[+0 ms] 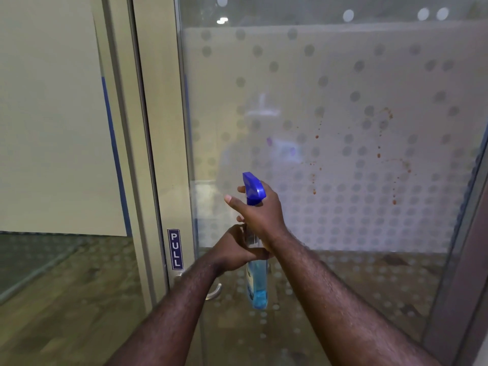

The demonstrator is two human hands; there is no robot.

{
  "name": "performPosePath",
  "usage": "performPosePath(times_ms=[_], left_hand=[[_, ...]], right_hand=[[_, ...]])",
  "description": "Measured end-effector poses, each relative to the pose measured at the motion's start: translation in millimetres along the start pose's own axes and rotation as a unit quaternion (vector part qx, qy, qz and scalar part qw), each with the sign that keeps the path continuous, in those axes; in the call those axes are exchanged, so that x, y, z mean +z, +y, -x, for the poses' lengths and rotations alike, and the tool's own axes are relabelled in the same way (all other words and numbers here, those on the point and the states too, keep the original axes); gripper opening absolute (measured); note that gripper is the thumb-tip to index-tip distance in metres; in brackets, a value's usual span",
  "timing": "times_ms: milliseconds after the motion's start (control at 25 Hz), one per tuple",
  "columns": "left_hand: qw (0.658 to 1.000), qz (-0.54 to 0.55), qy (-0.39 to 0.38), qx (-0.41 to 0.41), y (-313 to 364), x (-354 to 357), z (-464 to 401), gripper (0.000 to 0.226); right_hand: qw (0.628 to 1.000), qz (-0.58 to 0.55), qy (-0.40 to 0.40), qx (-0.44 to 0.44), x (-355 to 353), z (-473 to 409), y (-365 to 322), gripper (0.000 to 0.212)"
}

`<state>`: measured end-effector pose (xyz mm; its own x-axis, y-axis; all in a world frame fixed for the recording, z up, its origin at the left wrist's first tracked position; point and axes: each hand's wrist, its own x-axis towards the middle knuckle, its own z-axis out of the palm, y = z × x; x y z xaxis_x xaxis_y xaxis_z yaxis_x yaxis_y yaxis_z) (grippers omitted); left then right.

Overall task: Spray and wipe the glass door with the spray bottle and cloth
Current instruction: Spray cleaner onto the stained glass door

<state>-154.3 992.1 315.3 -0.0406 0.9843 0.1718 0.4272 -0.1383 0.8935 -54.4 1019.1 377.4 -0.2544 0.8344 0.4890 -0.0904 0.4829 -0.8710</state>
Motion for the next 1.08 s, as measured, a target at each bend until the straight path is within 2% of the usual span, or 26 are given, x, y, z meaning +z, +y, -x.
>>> performPosePath(times_ms=[120,280,440,560,760,1080], left_hand=[[1.000,0.017,0.007,-0.012,-24.4,6.6,15.5,0.056],[0.999,0.027,0.032,-0.028,-52.6,9.5,53.5,0.056],[0.992,0.031,0.118,-0.042,-76.7,16.8,101.1,0.061],[0.981,0.011,0.181,-0.070,-84.1,25.4,142.3,0.052],[0.946,-0.035,0.284,-0.155,-79.7,41.0,229.1,0.039],[0.852,-0.065,0.450,-0.259,-84.4,65.2,404.6,0.054]], right_hand=[[1.000,0.013,-0.018,0.000,2.9,18.5,20.8,0.059],[0.997,0.002,-0.082,0.000,16.3,47.6,47.1,0.072],[0.985,-0.020,-0.168,-0.018,32.5,80.0,62.7,0.076],[0.974,-0.039,-0.222,-0.024,44.4,108.6,65.8,0.068],[0.939,-0.117,-0.323,-0.010,68.7,172.2,60.8,0.044],[0.842,-0.190,-0.504,0.021,128.0,314.4,24.4,0.043]])
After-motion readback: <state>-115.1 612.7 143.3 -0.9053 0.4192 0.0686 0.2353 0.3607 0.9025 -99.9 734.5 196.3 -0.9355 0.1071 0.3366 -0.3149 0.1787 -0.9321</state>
